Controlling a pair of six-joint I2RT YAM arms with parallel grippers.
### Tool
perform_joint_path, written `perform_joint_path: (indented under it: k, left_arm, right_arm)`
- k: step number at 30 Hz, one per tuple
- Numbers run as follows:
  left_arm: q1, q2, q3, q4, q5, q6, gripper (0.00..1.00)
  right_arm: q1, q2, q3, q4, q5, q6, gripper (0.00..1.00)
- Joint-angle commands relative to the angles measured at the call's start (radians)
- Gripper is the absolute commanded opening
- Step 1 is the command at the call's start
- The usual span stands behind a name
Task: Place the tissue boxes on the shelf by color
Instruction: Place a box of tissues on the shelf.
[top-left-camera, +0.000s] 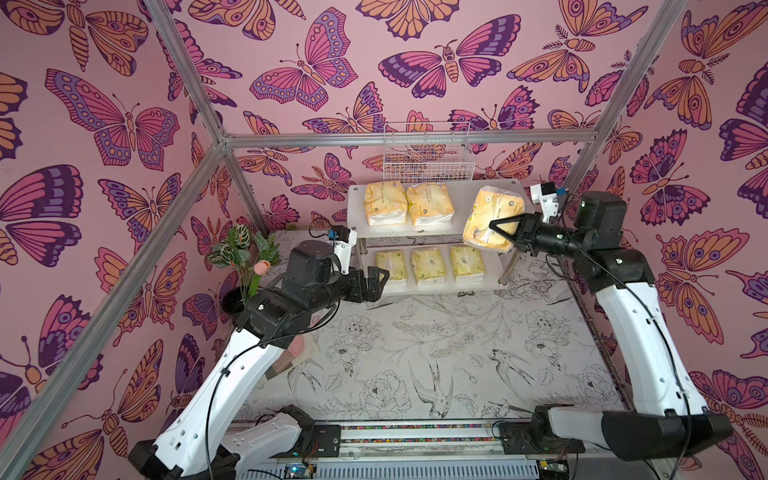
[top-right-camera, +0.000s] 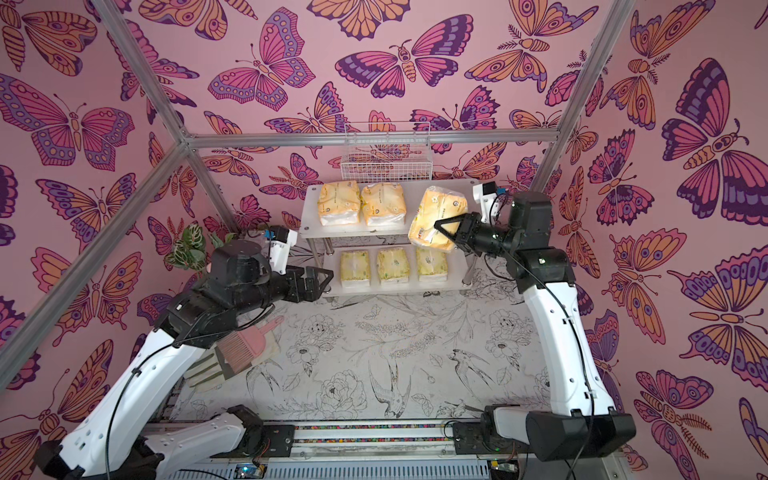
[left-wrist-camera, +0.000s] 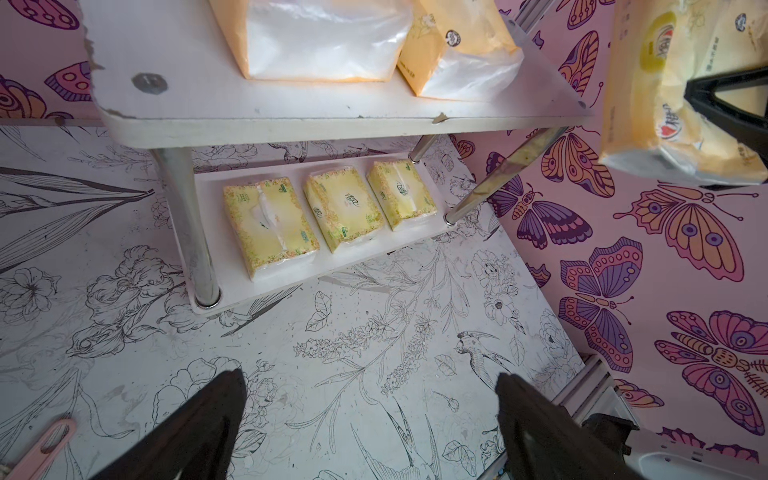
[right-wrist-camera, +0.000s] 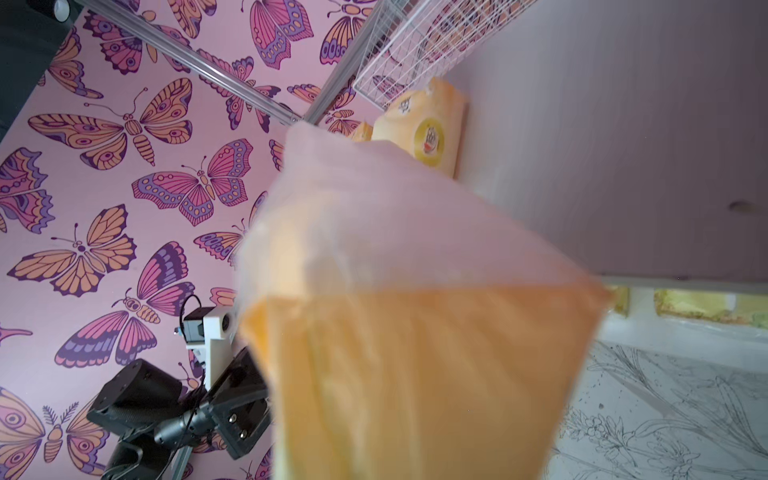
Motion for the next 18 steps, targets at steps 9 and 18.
perform_joint_path:
  k: [9,18]
  left_arm:
    - [0.012,0.013,0.02,-0.013,0.012,0.025,1.0]
    - [0.012,0.015,0.022,-0.005,0.017,0.018,1.0]
  right_arm:
    - [-0.033,0.302,0.333,-0.161,-0.021,-0.045,0.16]
    - [-0.034,0.45,0.448,-0.204,-0.056,-0.025,0.17]
